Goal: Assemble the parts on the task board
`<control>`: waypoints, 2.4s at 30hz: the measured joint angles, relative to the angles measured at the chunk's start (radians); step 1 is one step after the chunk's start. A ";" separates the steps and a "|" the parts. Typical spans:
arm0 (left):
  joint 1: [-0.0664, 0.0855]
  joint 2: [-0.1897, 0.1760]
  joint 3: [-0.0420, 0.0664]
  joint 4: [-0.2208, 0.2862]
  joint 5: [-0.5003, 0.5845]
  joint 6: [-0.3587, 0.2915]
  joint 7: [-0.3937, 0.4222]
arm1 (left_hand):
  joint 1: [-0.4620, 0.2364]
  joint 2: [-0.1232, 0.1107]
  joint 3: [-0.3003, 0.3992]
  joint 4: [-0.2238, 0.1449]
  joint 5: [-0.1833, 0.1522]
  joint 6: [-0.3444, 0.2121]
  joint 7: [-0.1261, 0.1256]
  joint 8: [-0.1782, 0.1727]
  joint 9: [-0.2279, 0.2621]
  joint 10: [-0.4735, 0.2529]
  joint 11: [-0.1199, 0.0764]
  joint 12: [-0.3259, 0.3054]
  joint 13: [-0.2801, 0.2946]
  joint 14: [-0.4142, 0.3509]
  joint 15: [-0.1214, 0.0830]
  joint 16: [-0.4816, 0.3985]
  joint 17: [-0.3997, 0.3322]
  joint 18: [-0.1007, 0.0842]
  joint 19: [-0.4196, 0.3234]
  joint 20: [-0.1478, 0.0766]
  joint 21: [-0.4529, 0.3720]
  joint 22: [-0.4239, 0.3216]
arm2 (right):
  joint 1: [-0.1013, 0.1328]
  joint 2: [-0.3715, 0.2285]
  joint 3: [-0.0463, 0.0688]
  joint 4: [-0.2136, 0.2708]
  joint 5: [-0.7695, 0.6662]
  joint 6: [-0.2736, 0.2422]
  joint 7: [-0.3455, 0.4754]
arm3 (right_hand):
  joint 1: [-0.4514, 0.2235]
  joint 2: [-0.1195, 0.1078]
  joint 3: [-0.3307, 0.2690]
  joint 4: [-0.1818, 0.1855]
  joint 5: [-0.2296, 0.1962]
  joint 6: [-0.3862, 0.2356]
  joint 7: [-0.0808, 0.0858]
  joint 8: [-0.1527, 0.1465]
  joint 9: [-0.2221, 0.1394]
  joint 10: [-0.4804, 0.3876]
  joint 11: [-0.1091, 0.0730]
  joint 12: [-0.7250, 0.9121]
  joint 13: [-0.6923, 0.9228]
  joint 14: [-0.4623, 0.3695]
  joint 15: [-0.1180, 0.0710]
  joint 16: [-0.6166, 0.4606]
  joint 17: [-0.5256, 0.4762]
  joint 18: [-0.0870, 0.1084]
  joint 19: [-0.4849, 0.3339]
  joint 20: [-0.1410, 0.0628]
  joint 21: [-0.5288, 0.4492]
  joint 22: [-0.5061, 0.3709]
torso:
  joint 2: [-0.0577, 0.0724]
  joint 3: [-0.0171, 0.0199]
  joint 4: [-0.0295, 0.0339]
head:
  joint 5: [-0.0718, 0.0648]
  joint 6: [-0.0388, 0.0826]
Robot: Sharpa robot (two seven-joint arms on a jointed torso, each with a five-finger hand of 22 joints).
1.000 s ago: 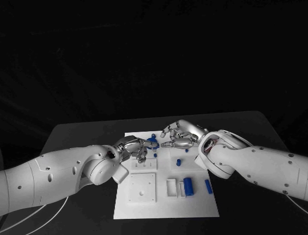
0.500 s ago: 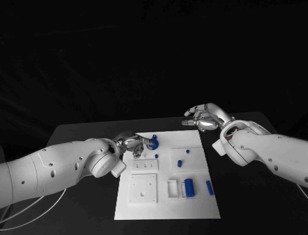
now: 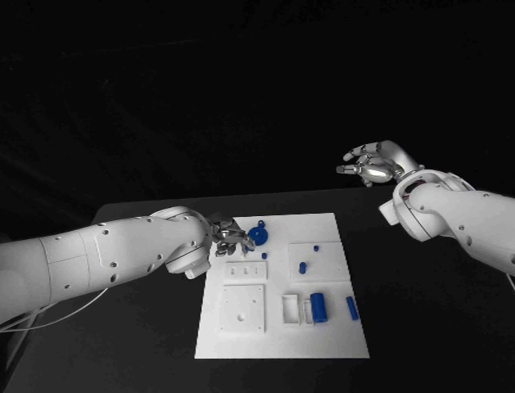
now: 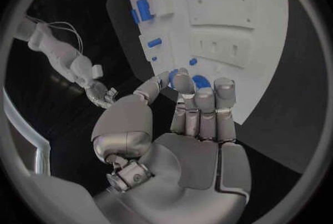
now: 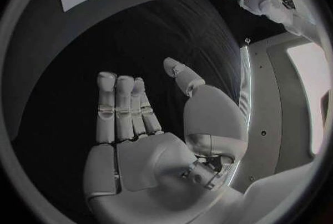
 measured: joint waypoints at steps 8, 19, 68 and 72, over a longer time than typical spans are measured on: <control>-0.006 0.031 0.000 -0.023 -0.075 -0.001 -0.059 | 0.002 -0.021 0.029 0.029 -0.013 0.014 0.001 -0.009 0.001 0.017 -0.001 -0.001 -0.001 0.013 -0.001 0.000 0.000 -0.011 0.016 -0.008 0.008 0.000 | 0.012 0.052 0.000 -0.079 0.013 0.005 0.012 | 0.000 0.000 -0.003 0.003 0.030 -0.002 0.002 0.001 -0.003 -0.006 0.006 -0.047 -0.084 -0.047 0.008 -0.035 -0.038 0.032 -0.045 0.034 -0.055 -0.011 | -0.010 0.0018 0.0020 | 0.003 -0.021; -0.046 0.062 0.000 -0.056 -0.114 -0.016 -0.083 | -0.012 -0.031 0.053 0.049 0.006 0.025 -0.001 -0.016 0.065 0.026 -0.002 -0.001 0.002 0.024 -0.001 0.000 0.003 0.002 0.027 -0.009 0.012 0.000 | 0.014 0.089 0.000 -0.101 0.018 0.019 0.021 | 0.008 0.000 0.000 0.005 0.062 0.006 0.012 0.016 -0.008 -0.005 0.020 -0.199 -0.272 -0.123 0.042 -0.149 -0.149 0.063 -0.121 0.093 -0.201 -0.056 | -0.015 0.0025 0.0085 | -0.001 -0.042; -0.142 0.098 0.000 -0.121 -0.215 -0.069 -0.063 | -0.037 -0.030 0.072 0.048 0.007 0.041 -0.004 -0.014 0.071 0.040 -0.012 -0.001 0.007 0.038 -0.002 0.000 0.007 0.005 0.039 -0.014 0.015 0.000 | 0.014 0.115 0.000 -0.109 0.034 0.070 0.033 | 0.008 0.026 0.012 -0.007 0.081 0.008 0.021 0.035 -0.036 0.033 0.050 -0.468 -0.589 -0.157 0.119 -0.422 -0.323 0.070 -0.221 0.168 -0.477 -0.176 | -0.013 0.0022 0.0078 | -0.007 -0.073; -0.142 0.101 0.000 -0.129 -0.224 -0.067 -0.063 | -0.037 -0.030 0.072 0.048 0.007 0.041 -0.004 -0.014 0.071 0.040 -0.012 -0.001 0.007 0.039 -0.003 0.000 0.007 0.006 0.039 -0.014 0.015 0.000 | 0.014 0.116 0.000 -0.109 0.035 0.072 0.033 | 0.008 0.026 0.012 -0.007 0.077 0.008 0.020 0.035 -0.036 0.033 0.050 -0.468 -0.592 -0.157 0.119 -0.422 -0.324 0.070 -0.221 0.168 -0.481 -0.176 | -0.013 0.0025 0.0078 | -0.007 -0.077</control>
